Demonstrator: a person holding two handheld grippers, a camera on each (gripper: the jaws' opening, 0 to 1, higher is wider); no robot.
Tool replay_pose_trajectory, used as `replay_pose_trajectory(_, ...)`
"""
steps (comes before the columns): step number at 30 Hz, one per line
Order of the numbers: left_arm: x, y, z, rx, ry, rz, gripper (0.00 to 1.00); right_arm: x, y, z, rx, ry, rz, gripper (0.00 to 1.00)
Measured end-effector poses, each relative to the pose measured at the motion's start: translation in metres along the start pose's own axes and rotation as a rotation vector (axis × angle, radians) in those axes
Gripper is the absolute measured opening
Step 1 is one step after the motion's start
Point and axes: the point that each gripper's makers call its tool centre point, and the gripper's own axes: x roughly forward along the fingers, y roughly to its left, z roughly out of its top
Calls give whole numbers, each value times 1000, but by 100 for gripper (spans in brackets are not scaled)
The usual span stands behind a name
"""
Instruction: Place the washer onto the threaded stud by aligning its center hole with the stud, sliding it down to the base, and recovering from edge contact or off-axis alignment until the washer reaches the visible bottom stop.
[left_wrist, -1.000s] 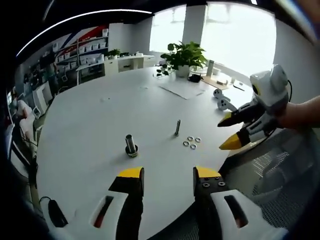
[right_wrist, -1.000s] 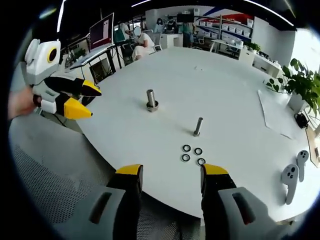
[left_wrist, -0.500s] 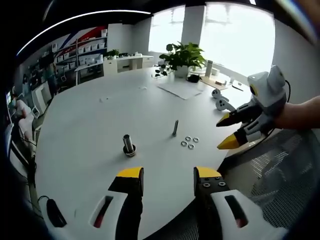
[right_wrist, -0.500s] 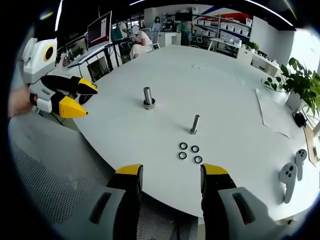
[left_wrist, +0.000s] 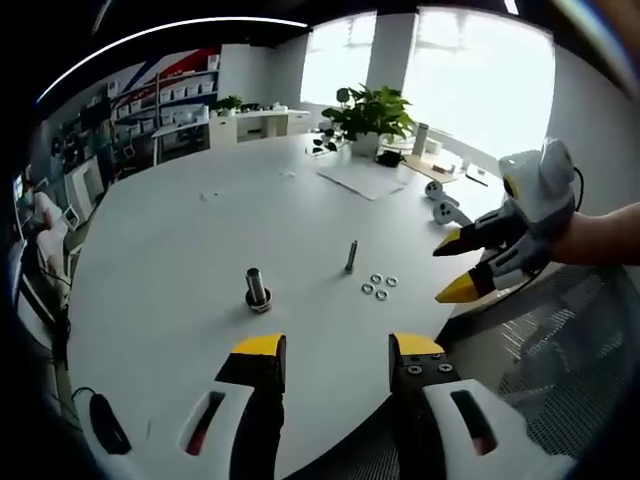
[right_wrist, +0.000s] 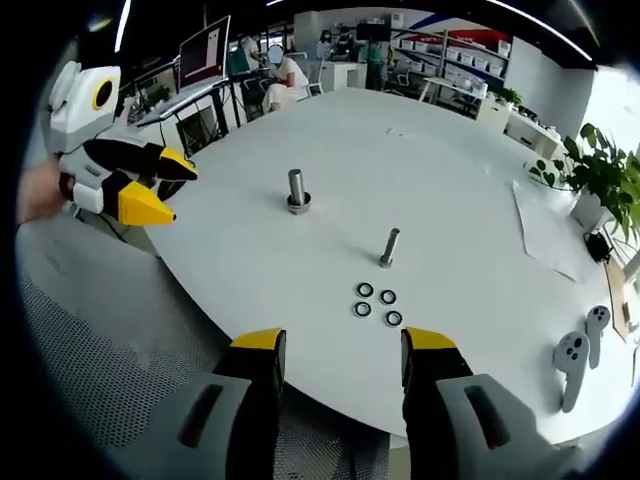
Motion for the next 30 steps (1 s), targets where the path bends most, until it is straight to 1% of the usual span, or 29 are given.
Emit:
replay_pose_trajectory(5,-2,2,4,-18,-19,3,40,-1,1,1,-28,3,-4,49)
replay_pose_trajectory(12,-1,3,5,-14,-19,9,40,0,0,0,-39,6,-9,49)
replay_pose_trajectory(15,-3,8,7,-48,-36,16,40,1,-1,0,-39,7,-10,49)
replay_pose_trajectory(20,-3,15,5,-77,-23,43,40,1,-2,-3,-42,19,-15,49)
replay_pose_trajectory(23,-3,15,3,-92,-18,43,40,1,-2,-4,-37,20,-18,49)
replay_pose_trajectory(26,-2,12,1,-80,-9,37,40,1,-2,-5,-37,27,-19,49)
replay_pose_trajectory(30,2,5,-5,-54,24,16,40,2,-4,-6,-41,32,-22,49)
